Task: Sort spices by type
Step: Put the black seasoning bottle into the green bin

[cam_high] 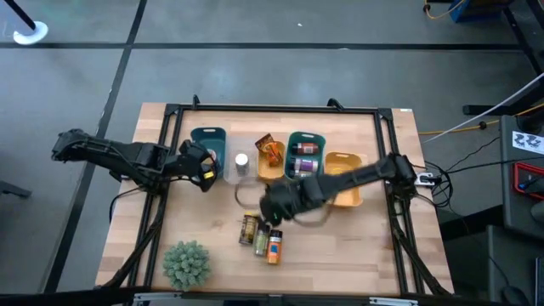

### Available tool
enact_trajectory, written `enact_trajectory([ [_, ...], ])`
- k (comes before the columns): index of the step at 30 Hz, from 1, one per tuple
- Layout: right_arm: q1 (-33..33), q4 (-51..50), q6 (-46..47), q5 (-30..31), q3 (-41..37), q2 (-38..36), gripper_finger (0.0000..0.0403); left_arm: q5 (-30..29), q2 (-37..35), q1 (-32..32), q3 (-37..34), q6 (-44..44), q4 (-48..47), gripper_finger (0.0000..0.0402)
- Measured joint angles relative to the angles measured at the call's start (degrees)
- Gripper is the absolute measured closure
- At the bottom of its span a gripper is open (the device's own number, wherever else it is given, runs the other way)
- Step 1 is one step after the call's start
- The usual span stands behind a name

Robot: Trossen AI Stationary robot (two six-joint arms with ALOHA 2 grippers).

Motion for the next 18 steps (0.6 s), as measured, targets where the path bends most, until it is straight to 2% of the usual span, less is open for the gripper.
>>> enact_trajectory([
  [5,6.8,0.6,5.2,8.2,-3.9,0.0,0.0233,0.0,0.0,-2.8,0.0,-4.5,0.0,0.0084],
  [9,10.6,2.6,9.3,11.7,-7.5,0.0,0.0233,0.0,0.0,-5.0,0.0,-4.8,0.0,0.0084],
  [18,12.2,10.0,10.4,8.1,-11.6,0.1,0.0233,0.0,0.0,-9.6,0.0,-6.0,0.0,0.0084],
])
